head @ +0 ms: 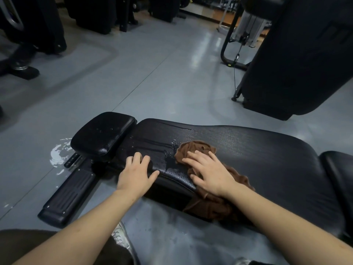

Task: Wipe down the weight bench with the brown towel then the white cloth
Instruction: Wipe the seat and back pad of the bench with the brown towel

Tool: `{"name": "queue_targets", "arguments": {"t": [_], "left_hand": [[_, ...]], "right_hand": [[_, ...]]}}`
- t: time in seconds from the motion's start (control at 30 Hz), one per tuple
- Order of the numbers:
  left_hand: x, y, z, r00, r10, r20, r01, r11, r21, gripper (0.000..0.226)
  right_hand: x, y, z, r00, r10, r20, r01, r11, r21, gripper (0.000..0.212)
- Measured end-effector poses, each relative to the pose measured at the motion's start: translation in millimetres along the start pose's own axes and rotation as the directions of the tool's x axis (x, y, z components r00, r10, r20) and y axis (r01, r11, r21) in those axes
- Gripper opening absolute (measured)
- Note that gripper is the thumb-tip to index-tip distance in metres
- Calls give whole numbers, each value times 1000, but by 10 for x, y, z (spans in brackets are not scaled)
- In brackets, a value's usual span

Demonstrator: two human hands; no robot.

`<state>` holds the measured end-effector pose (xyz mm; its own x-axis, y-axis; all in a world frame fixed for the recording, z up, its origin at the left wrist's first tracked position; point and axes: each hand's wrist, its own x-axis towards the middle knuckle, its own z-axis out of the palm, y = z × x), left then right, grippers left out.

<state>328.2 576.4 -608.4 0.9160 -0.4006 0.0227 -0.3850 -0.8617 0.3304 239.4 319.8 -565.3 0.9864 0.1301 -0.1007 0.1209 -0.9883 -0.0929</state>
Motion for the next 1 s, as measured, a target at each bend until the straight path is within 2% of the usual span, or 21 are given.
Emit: {"name": "queue_targets", "arguments": {"t": [0.17, 0.33, 0.43, 0.6, 0.77, 0.87, 1.0], "left_hand": [[-9, 8, 2, 1000, -1, -5, 1, 1000, -14, 51], [-9, 23, 7, 1000, -5, -9, 5, 1000, -21, 50], [-12, 28, 13, 1000, -1, -15, 1, 1000, -12, 49], [-15, 32, 2, 1000, 5, -11, -5, 1000, -8, 48], [5, 23, 0, 1000, 18, -5, -17, 1000, 16, 49], [28, 12, 3, 1000, 20, 4, -20, 999, 25, 49], [43, -8, 4, 999, 22, 23, -23, 1000, 22, 49]], "right_hand": [[-176, -115, 48, 993, -116, 32, 116, 993, 5, 63], [-69, 47, -21, 963, -260, 72, 260, 966, 8, 59], [117, 173, -49, 962, -262, 74, 261, 965, 16, 59], [540, 322, -67, 997, -80, 2, 80, 996, -31, 65], [921, 422, -26, 991, 117, -69, -117, 993, 6, 65], [1071, 410, 22, 954, 269, -132, -269, 963, 18, 56], [1152, 252, 37, 867, 474, -152, -468, 880, 74, 57]]}}
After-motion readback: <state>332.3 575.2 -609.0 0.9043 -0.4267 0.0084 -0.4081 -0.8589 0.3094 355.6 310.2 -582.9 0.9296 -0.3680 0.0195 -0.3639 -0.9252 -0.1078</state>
